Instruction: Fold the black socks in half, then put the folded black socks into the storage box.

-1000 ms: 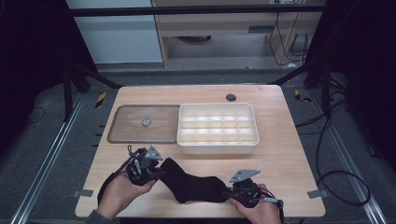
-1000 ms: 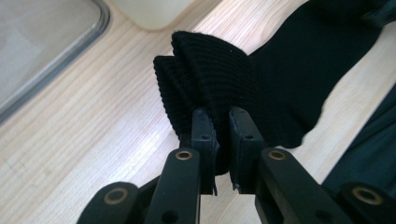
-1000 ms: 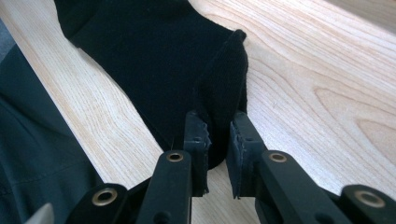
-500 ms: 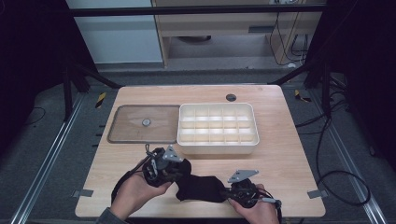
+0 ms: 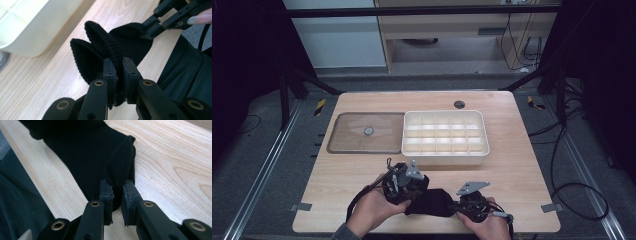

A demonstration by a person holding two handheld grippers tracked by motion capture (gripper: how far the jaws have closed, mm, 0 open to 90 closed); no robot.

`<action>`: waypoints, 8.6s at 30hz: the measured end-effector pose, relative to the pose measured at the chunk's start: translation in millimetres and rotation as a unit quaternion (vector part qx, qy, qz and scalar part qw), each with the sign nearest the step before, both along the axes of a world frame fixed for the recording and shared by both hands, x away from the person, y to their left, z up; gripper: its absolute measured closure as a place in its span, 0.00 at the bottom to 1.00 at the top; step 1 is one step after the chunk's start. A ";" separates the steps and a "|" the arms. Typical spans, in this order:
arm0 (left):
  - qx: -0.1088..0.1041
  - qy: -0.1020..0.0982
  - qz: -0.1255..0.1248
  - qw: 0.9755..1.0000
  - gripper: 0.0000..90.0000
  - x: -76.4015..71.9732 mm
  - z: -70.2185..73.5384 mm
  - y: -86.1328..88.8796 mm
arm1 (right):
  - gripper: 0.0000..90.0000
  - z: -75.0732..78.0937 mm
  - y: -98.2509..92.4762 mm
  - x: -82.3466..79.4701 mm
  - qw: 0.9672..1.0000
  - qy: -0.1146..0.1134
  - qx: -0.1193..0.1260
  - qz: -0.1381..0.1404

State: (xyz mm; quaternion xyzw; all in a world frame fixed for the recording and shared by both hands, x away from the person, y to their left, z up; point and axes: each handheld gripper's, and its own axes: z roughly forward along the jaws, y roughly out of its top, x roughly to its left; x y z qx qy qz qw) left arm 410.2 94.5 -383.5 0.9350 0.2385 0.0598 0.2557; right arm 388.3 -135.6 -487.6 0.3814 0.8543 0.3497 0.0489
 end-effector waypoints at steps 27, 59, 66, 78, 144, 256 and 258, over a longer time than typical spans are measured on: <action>0.041 0.006 -0.009 0.999 0.91 4.1 -38.5 -41.5 | 0.75 0.8 -1.9 0.1 1.000 -0.005 0.010 -0.007; 0.002 -0.026 -0.004 1.000 0.61 -14.1 -28.8 -53.5 | 0.48 8.2 -17.0 -9.3 0.999 -0.023 -0.011 -0.036; 0.002 -0.039 0.013 0.999 0.44 -12.9 -25.6 -49.4 | 0.46 10.0 -18.9 -9.8 0.999 -0.028 -0.009 -0.043; -0.006 -0.039 0.044 0.998 0.12 0.1 -35.9 -32.5 | 0.46 21.4 -25.7 -9.8 0.998 -0.026 -0.009 -0.059; -0.008 0.007 0.060 0.998 0.36 -16.3 -77.8 25.6 | 0.50 35.2 37.4 21.6 0.993 0.020 -0.112 -0.036; -0.057 -0.011 0.043 0.997 0.91 -5.9 -31.6 45.0 | 0.78 21.1 63.1 25.4 0.998 0.037 -0.056 0.012; -0.055 -0.011 0.039 0.998 0.91 -7.1 -31.3 43.3 | 0.78 20.1 63.2 26.0 0.998 0.036 -0.055 0.010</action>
